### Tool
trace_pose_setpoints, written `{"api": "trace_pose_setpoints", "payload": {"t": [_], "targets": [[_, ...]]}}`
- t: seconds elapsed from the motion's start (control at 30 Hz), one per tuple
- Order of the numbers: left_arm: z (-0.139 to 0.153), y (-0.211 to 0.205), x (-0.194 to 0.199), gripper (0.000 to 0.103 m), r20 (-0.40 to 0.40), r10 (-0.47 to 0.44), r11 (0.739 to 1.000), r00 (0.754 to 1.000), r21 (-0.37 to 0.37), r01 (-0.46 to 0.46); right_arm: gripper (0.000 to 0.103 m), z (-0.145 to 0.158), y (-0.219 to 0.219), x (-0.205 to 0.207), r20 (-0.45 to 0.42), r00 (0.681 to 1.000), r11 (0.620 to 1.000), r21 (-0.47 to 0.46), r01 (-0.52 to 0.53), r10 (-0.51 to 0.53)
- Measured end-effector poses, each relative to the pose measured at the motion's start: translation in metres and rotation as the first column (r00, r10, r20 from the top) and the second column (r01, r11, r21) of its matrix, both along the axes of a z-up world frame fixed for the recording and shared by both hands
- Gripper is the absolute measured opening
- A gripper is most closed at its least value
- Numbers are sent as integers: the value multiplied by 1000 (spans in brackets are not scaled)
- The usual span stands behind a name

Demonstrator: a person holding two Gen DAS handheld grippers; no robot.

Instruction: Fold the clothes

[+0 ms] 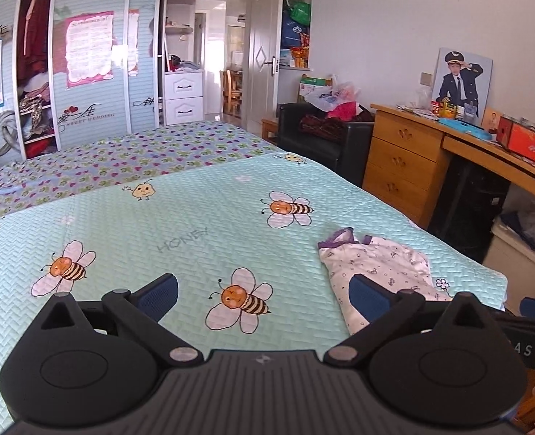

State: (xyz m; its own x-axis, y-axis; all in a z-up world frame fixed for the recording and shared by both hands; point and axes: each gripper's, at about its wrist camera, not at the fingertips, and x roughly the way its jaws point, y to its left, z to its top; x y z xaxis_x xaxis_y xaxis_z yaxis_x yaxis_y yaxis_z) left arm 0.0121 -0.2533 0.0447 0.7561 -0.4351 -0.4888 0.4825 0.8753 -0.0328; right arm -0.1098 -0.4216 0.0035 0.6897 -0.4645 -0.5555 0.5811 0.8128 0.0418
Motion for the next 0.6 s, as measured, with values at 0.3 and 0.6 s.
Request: {"api": "trace_pose_setpoints", "payload": {"t": [0.3,0.6], "targets": [[-7,61,7,103,2,126,992,992,-6,-126,86,-5,39,21,-14,996,996,-6,-86,86],[-19,127,18,103,-22,242,970,970,-14,-242,86,-13,97,41,-48,976,977,-9,-212,211]]}}
